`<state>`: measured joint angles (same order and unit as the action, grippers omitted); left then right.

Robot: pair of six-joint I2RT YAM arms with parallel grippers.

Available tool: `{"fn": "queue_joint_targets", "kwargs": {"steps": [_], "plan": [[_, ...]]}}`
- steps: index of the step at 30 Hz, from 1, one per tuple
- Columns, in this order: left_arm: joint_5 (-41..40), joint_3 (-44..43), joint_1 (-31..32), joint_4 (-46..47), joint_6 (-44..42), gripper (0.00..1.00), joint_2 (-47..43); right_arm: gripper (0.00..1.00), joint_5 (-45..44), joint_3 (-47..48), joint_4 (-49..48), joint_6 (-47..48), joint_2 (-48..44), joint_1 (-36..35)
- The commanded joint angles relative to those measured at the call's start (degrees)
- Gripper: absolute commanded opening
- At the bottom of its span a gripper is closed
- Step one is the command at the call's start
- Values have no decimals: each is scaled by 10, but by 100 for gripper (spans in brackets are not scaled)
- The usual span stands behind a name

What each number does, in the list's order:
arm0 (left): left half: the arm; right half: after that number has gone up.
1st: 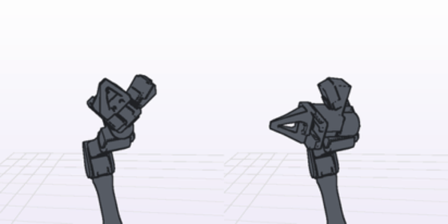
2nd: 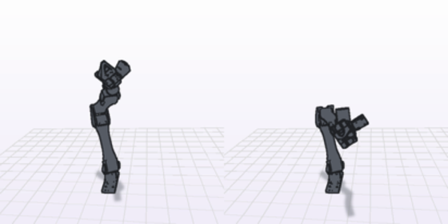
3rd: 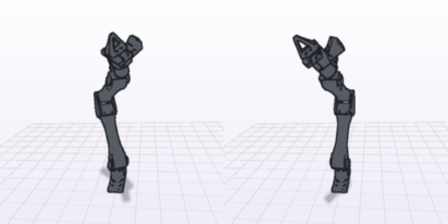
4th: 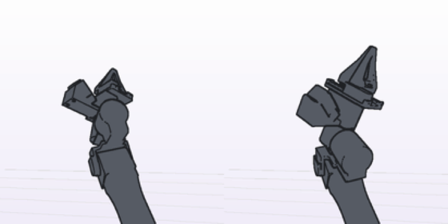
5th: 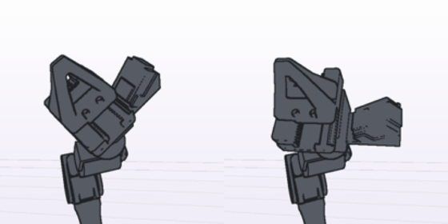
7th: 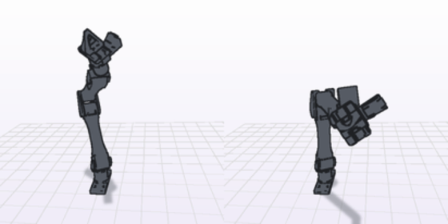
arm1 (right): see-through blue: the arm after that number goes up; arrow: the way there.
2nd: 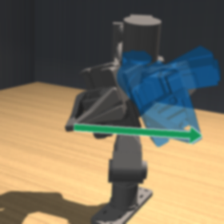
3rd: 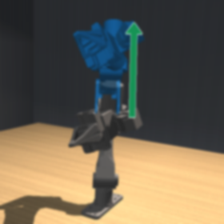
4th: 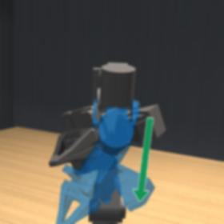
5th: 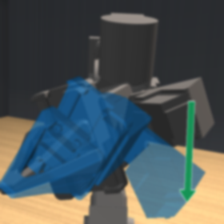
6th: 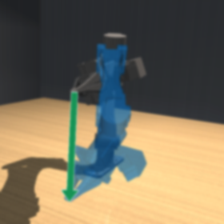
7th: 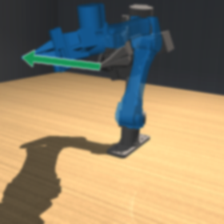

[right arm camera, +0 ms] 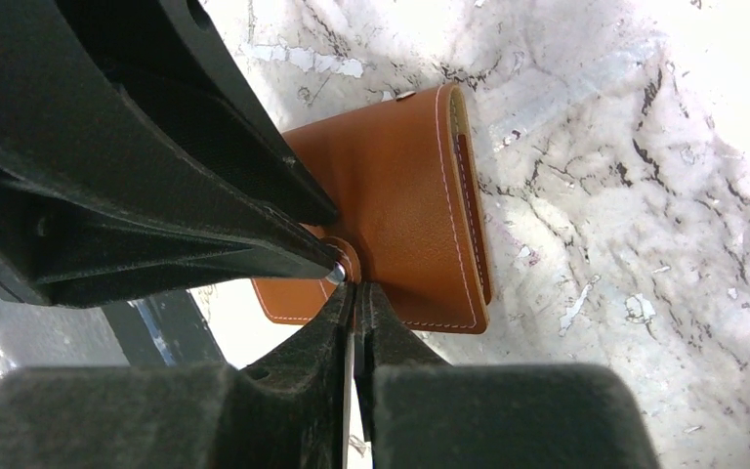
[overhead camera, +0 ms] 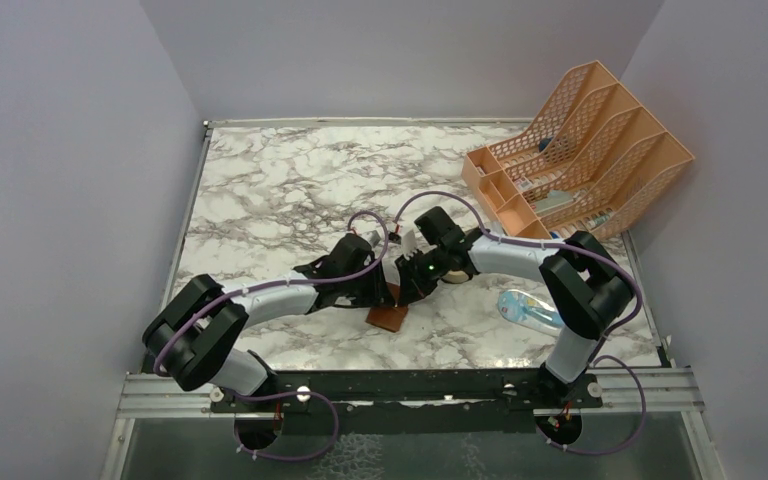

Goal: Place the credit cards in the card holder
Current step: Close the card holder at the center of the board.

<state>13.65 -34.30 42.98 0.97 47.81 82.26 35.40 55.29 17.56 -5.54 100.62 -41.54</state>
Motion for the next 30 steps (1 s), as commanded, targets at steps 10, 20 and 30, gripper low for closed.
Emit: {"fn": "queue_joint_targets", "kwargs": {"steps": [10, 20, 30], "plan": [[-5, 2, 8, -45, -18, 19, 38, 13, 0, -34, -89, -110, -27, -1], [8, -5, 11, -45, -12, 18, 42, 3, -28, -50, -71, -120, -28, -1], [7, 5, 11, -31, -2, 23, 47, 1, -32, -66, -48, -122, -49, -1]]}}
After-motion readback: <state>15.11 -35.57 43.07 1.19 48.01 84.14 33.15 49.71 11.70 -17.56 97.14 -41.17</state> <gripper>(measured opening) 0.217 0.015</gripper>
